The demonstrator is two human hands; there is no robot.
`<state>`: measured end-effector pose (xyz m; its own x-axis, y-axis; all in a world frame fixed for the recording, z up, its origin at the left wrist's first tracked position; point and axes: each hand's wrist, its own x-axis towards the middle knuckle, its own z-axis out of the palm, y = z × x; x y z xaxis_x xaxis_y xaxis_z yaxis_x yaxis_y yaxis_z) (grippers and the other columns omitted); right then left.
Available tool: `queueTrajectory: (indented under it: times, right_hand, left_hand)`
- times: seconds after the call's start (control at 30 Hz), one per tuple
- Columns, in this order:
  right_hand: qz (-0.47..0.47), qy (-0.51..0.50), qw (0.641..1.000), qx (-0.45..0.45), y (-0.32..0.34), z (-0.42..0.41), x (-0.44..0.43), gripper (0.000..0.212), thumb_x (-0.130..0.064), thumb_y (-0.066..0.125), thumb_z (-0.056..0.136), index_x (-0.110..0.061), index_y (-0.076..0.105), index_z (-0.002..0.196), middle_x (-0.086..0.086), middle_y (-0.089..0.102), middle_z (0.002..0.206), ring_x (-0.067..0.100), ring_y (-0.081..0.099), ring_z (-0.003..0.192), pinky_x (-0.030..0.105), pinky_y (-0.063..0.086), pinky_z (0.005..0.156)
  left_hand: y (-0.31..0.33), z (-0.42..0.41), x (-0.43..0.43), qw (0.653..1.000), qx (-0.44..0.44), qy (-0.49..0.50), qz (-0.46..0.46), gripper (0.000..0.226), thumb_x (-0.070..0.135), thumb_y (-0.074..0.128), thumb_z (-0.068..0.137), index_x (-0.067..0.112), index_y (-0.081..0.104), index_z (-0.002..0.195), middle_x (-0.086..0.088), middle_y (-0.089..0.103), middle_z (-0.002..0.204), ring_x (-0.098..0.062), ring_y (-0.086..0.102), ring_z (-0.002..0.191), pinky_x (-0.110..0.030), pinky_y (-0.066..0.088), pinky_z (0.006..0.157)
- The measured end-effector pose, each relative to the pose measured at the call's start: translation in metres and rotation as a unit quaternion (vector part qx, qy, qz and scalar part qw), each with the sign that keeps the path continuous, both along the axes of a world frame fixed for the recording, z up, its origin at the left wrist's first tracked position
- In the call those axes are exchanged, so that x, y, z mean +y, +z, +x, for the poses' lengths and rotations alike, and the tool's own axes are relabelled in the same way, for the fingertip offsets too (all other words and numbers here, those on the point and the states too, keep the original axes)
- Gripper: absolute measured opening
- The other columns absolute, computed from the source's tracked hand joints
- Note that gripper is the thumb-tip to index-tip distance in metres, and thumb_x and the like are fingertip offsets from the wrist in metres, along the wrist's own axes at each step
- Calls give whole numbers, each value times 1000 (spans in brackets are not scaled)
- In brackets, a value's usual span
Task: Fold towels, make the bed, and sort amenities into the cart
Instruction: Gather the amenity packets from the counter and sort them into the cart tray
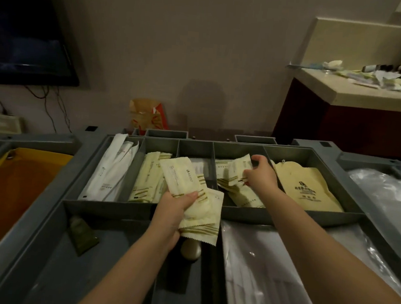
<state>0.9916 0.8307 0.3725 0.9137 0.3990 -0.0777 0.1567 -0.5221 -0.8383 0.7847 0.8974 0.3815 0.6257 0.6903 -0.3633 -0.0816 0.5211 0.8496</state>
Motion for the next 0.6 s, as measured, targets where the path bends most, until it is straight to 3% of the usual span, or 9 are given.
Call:
queueTrajectory:
  times: [0.07, 0.17, 0.23, 0.3, 0.37, 0.47, 0.53, 0.6]
  right_hand:
    - [-22, 11, 1000, -1, -8, 9, 9, 45, -5, 52, 93, -19, 44, 135, 3, 53, 107, 17, 58, 84, 36, 56, 78]
    - [-117, 71, 990, -24, -18, 16, 17, 39, -16, 53, 95, -16, 48, 134, 10, 55, 127, 26, 57, 106, 39, 49, 92]
    - [-171, 89, 979, -60, -21, 11, 18, 45, -27, 54, 95, -20, 44, 138, 12, 43, 140, 30, 47, 122, 41, 44, 100]
    - [-154, 73, 977, -126, -16, -3, 12, 45, -33, 53, 95, -25, 44, 139, 8, 36, 146, 28, 38, 129, 42, 41, 102]
    - [-82, 88, 977, -174, -4, -27, 4, 36, -35, 50, 97, -24, 51, 130, 2, 48, 133, 16, 49, 115, 31, 46, 91]
    - [-18, 220, 961, -169, 18, -71, -8, 21, -35, 45, 98, -26, 59, 112, -12, 58, 95, -2, 52, 83, 17, 43, 69]
    - [1, 261, 952, -158, 26, -92, -13, 17, -40, 45, 97, -32, 55, 107, -17, 57, 92, -2, 53, 84, 21, 48, 74]
    - [14, 260, 957, -128, 28, -101, -15, 29, -46, 48, 93, -33, 52, 119, -16, 56, 105, 0, 54, 93, 25, 50, 83]
  left_hand:
    - [1, 0, 2, 1000, 6, 10, -8, 35, 0, 60, 87, 15, 56, 118, -8, 69, 101, -23, 69, 85, -36, 55, 62]
    - [2, -1, 5, 1000, 10, 13, 7, 36, -1, 58, 87, 14, 55, 119, -8, 68, 103, -24, 68, 88, -35, 55, 64]
    - [5, -3, 5, 1000, 7, 5, 27, 36, 0, 58, 88, 16, 55, 120, -7, 68, 106, -24, 68, 92, -34, 56, 66]
    - [5, -5, 6, 999, 4, -4, 46, 38, 1, 57, 89, 17, 54, 124, -7, 68, 110, -23, 67, 96, -34, 57, 70]
    - [5, -5, 5, 998, 11, -15, 66, 39, 2, 57, 90, 18, 53, 125, -6, 67, 113, -23, 66, 99, -35, 57, 74]
    - [7, -5, -1, 992, 28, -43, 112, 39, 2, 57, 89, 18, 54, 125, -3, 69, 109, -20, 67, 98, -35, 57, 78]
    - [10, -5, -7, 985, 44, -60, 156, 39, 3, 57, 89, 20, 55, 124, 0, 69, 107, -17, 67, 98, -36, 56, 83]
    - [14, -5, -10, 977, 62, -64, 195, 40, 5, 56, 90, 22, 53, 126, 2, 67, 111, -15, 64, 103, -37, 55, 88]
